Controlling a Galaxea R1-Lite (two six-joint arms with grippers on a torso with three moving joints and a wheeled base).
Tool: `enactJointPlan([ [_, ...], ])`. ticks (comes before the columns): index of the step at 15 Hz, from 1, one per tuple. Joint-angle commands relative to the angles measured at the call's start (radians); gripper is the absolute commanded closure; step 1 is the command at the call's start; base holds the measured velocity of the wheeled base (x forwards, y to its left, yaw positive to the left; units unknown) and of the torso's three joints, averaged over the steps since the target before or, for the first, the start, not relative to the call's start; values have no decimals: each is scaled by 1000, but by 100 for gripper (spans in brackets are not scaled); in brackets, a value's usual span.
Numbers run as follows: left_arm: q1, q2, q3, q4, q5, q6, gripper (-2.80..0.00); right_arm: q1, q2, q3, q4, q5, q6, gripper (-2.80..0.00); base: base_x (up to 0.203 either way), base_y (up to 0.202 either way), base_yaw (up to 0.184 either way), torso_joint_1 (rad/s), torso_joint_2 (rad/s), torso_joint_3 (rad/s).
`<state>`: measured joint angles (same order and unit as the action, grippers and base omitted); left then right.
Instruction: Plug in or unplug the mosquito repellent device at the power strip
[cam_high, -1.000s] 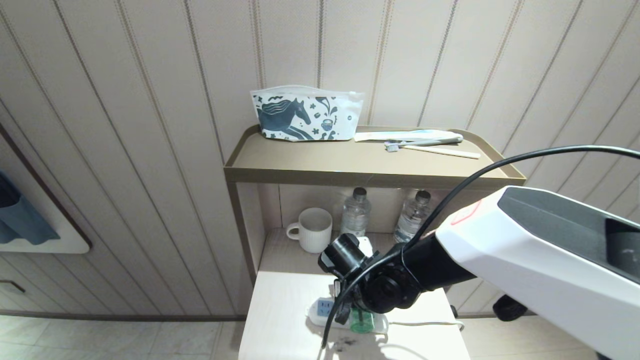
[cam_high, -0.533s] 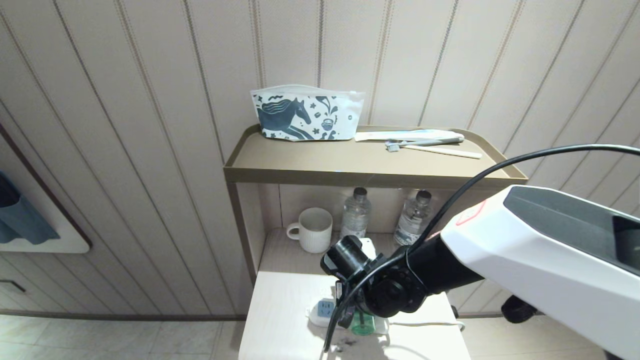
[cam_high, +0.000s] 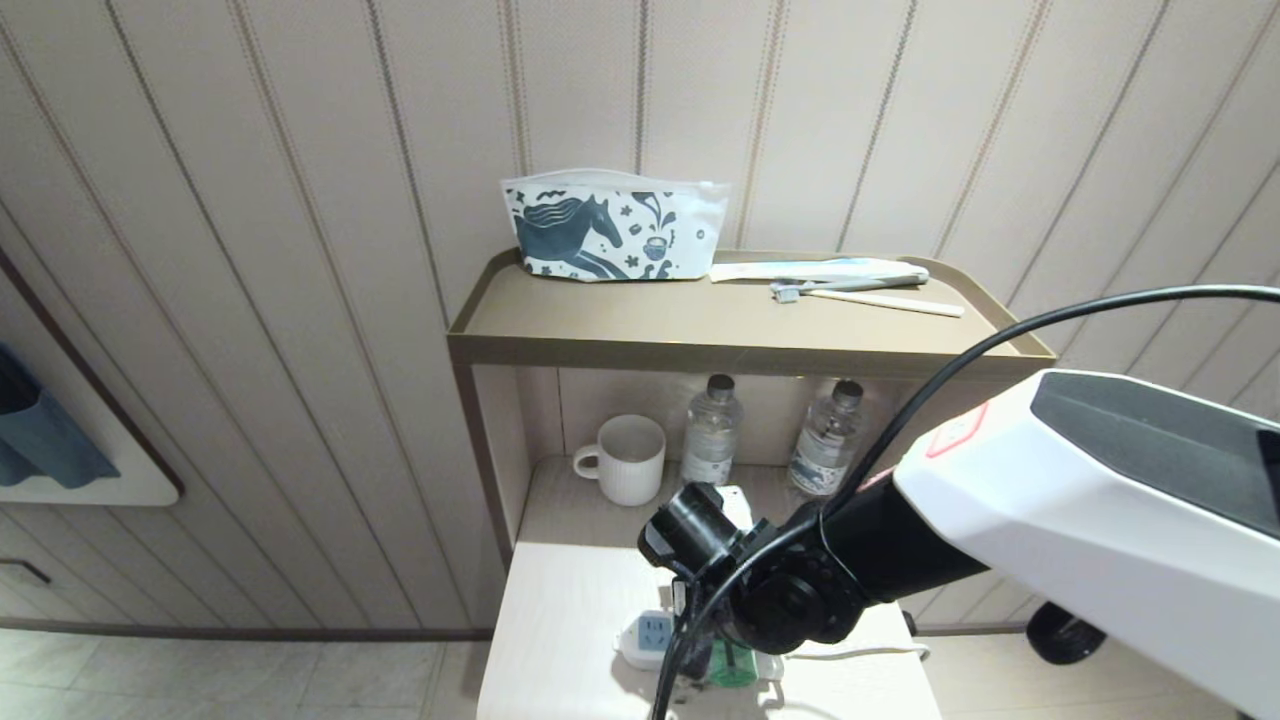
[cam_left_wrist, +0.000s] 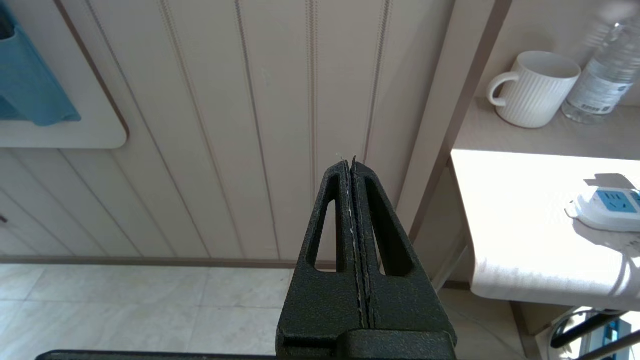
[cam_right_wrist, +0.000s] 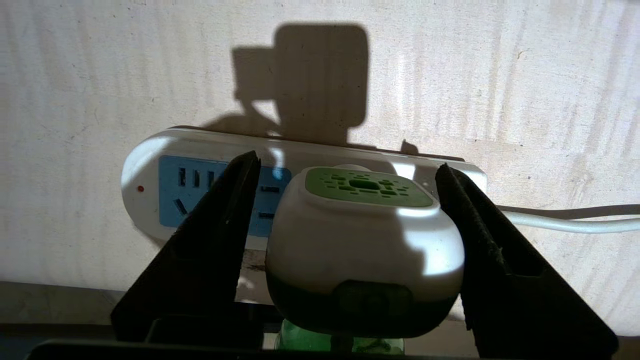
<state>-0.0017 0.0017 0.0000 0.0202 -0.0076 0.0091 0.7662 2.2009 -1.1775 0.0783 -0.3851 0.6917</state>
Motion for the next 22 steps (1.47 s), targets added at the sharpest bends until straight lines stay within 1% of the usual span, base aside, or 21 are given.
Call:
enactJointPlan([
  [1,0,1,0,0,0,0,0,1,-17,-4,-4,-5,3,-280,0,0,0,0,0,0],
  [5,0,0,0,0,0,0,0,-3,-24,-11,-5,-8,4,-280,0,0,0,0,0,0],
  [10,0,1,0,0,0,0,0,2,-141,7,4,-9,-19,-280,0,0,0,0,0,0],
  [13,0,1,0,0,0,0,0,29,-209,35,9,-23,-29,-280,0,0,0,0,0,0],
  [15,0,1,0,0,0,0,0,61,-275,69,33,-56,-29,-280,0,0,0,0,0,0],
  [16,0,1,0,0,0,0,0,79,-297,95,39,-79,-27,-19,0,0,0,0,0,0],
  [17,0,1,0,0,0,0,0,93,-324,120,39,-101,-25,0,0,0,0,0,0,0],
  [19,0,1,0,0,0,0,0,113,-373,163,38,-133,-24,0,0,0,0,0,0,0],
  [22,0,1,0,0,0,0,0,138,-531,255,41,-192,-26,0,0,0,0,0,0,0],
])
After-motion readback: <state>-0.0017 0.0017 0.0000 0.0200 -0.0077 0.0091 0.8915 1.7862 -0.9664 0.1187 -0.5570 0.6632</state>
